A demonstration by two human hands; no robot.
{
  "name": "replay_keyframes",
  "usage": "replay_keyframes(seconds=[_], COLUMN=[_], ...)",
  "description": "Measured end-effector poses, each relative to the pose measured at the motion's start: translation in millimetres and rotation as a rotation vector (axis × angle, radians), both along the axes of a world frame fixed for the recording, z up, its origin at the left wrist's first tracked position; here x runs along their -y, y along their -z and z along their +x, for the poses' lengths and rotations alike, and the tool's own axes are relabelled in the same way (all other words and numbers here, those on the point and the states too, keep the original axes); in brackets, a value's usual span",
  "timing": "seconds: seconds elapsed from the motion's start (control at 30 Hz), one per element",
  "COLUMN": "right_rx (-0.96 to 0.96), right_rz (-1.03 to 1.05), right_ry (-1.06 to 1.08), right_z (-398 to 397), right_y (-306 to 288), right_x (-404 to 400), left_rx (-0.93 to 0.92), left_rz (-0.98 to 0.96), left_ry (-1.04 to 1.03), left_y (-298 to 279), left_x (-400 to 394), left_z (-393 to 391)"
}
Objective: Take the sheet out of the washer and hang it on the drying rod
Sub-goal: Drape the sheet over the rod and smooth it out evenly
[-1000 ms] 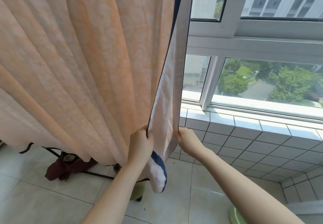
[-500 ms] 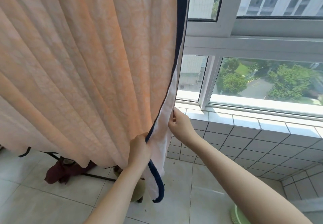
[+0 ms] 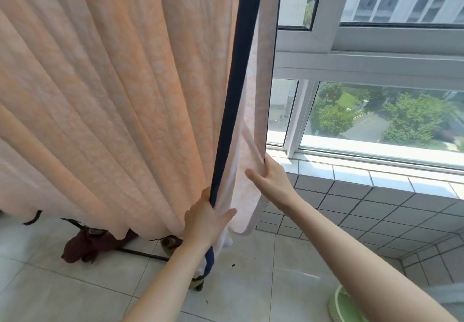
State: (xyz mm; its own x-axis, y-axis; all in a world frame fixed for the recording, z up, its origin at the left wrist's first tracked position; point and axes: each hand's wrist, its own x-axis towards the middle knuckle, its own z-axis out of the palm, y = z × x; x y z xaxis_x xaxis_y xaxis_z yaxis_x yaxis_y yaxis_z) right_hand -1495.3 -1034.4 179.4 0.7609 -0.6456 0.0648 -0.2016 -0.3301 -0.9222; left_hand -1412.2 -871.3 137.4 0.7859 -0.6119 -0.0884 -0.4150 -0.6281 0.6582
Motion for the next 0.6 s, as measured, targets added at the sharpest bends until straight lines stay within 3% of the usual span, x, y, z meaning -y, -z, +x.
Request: replay_keyframes(seconds=[0.17, 0.3, 0.5, 0.6], right_rx=[-0.055, -0.038, 0.154, 0.127], right_rz=[-0.092, -0.114, 0.022, -0.029], right_ry=[0.099, 0.088, -0.015, -0.115], right_z=[2.0, 1.8, 0.0, -2.3], right_y=[8.2, 9.4, -3.9, -5.7], right_x=[3.4, 5.3, -3.1, -9.8], left_rx=[-0.047, -0.125, -0.243, -0.18], left_rz=[-0.021, -0.209, -0.191, -0.106], left_ry=[-0.199, -0.276, -0.176, -0.151], left_y=[5.8, 5.8, 14.2, 20.0], left_x=[2.5, 1.7, -0.6, -0.5], left_z=[9.0, 15.7, 20.6, 20.7])
